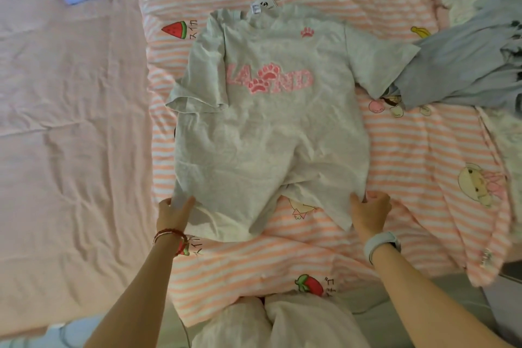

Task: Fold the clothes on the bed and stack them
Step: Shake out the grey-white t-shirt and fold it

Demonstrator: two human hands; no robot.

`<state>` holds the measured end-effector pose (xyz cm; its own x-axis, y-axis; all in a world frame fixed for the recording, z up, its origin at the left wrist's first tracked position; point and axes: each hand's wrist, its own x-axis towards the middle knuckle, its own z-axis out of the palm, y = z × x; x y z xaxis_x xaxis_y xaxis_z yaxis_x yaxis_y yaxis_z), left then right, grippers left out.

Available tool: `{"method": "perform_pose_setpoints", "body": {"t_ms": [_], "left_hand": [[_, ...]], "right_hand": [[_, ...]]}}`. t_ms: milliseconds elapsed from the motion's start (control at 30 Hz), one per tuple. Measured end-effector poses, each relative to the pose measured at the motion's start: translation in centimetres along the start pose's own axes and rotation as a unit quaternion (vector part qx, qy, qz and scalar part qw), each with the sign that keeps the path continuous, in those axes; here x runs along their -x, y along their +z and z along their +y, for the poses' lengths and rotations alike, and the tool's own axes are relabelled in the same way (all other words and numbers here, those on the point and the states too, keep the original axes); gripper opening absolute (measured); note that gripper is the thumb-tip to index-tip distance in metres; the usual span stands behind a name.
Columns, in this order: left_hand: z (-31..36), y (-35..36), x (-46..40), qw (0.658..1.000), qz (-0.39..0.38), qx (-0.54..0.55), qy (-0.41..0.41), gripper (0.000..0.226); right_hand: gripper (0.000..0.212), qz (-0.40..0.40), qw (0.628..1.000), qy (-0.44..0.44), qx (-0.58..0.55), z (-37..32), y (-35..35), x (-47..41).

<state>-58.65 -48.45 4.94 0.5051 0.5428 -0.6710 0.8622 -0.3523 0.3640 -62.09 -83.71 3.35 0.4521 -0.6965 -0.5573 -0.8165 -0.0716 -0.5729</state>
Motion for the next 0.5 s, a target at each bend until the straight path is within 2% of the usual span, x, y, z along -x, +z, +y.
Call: {"method": "perform_pose_setpoints", "body": {"t_ms": [67,100,167,267,333,400,500], "left_hand": [[-0.6,-0.1,0.7,0.998,-0.042,0.021,0.036,0.044],[-0.8,0.0,1.2,0.997,-0.048,0.028,0.053,0.029],[-1.4,0.3,2.2,0.995,-0.036,0.049,0.085,0.015],[-1.8,0.4,3.8,0.984,0.012,0.14,0.108,0.005],[-1.5,-0.2,4.7,0.975,0.057,0.18,0.12,0.014],[-1.0,-1.4,5.3,0.971,0.094,0.164,0.145,0.015],[-0.5,-3.4,5.8,0.97,0.114,0.133,0.166,0.014]], "right_hand": [[0.044,-0.012,0.997,0.043,-0.055,-0.1,0.5,0.8],[0.046,-0.032,0.994,0.067,-0.086,-0.2,0.8,1.2],[0.043,-0.081,0.988,0.082,-0.099,-0.1,1.1,1.9],[0.038,-0.103,0.992,0.019,-0.076,-0.1,0.6,2.8],[0.027,-0.071,0.992,-0.055,-0.089,-0.4,-0.7,3.5],[0.011,-0.027,0.987,-0.114,-0.109,-1.0,-2.6,3.8],[0.016,0.014,0.982,-0.175,-0.074,-1.9,-5.8,3.5]]}}
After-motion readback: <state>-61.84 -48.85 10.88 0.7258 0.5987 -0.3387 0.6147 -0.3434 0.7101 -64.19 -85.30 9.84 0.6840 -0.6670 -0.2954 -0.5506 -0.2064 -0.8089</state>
